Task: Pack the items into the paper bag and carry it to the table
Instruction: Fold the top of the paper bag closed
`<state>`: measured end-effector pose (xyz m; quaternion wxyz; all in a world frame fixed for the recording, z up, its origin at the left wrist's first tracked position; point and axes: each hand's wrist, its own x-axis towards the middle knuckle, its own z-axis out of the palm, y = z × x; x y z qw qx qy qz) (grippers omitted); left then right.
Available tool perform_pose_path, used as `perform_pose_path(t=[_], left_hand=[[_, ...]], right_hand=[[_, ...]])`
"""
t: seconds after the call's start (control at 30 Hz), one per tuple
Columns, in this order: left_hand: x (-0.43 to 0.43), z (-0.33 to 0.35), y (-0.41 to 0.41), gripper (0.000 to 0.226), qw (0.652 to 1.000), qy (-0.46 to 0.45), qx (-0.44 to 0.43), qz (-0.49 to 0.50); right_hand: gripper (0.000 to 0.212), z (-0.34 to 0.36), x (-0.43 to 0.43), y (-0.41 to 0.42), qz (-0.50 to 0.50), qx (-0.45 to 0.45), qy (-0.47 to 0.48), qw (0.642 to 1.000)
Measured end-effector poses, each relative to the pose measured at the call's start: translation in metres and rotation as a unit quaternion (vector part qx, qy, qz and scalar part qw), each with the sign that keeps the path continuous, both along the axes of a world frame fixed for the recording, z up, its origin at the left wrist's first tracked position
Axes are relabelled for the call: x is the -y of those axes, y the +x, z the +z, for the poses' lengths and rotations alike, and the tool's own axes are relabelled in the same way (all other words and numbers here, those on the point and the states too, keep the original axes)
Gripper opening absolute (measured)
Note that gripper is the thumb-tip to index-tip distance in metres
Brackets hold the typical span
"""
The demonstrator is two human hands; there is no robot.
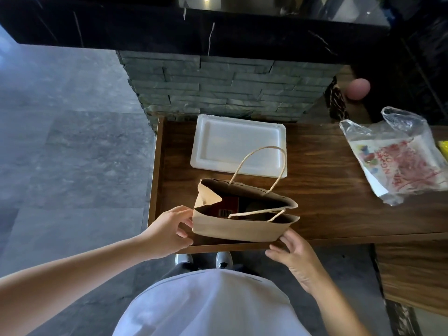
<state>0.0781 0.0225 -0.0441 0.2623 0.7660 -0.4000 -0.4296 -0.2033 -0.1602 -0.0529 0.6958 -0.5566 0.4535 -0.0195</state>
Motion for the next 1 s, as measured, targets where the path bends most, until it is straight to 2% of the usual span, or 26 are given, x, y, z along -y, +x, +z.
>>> perform_pose_path(t=[0.07, 0.27, 0.43, 0.5, 0.57, 0.7, 0.83, 0.9, 0.97, 1.0], left_hand=[[0.003, -0.005, 0.000, 0.049, 1.000, -0.013, 0.011, -0.021], [0.010, -0.018, 0.002, 0.035, 0.998, -0.004, 0.051, -0.041], [0.019, -0.016, 0.012, 0.020, 0.999, -0.027, 0.025, -0.031], [0.023, -0.017, 0.014, 0.020, 0.999, -0.028, 0.022, -0.031], [0.028, -0.018, 0.013, 0.022, 1.000, -0.020, 0.005, 0.010], [0.040, -0.013, 0.012, 0.025, 0.992, -0.022, -0.056, 0.110], [0.042, -0.009, 0.012, 0.035, 0.979, -0.065, -0.100, 0.166], [0.042, -0.006, 0.016, 0.046, 0.967, -0.077, -0.117, 0.213], [0.041, -0.001, 0.021, 0.054, 0.962, -0.089, -0.147, 0.212], [0.040, 0.001, 0.023, 0.055, 0.970, -0.088, -0.134, 0.183]], right_hand=[[0.059, -0.007, 0.000, 0.004, -0.021, -0.019, -0.001, 1.000], [0.037, -0.016, 0.003, 0.020, -0.014, -0.070, -0.083, 0.994], [0.034, -0.014, 0.014, 0.021, 0.025, -0.079, -0.081, 0.993], [0.032, -0.011, 0.016, 0.021, 0.027, -0.074, -0.071, 0.994], [0.028, -0.008, 0.016, 0.026, 0.012, -0.066, -0.057, 0.996], [0.041, -0.003, 0.019, 0.039, -0.036, -0.036, -0.031, 0.998], [0.045, 0.003, 0.023, 0.046, -0.078, 0.008, -0.071, 0.994], [0.054, 0.008, 0.025, 0.048, -0.102, 0.026, -0.095, 0.990], [0.065, 0.013, 0.027, 0.048, -0.116, 0.041, -0.101, 0.987], [0.066, 0.016, 0.027, 0.048, -0.117, 0.053, -0.102, 0.986]])
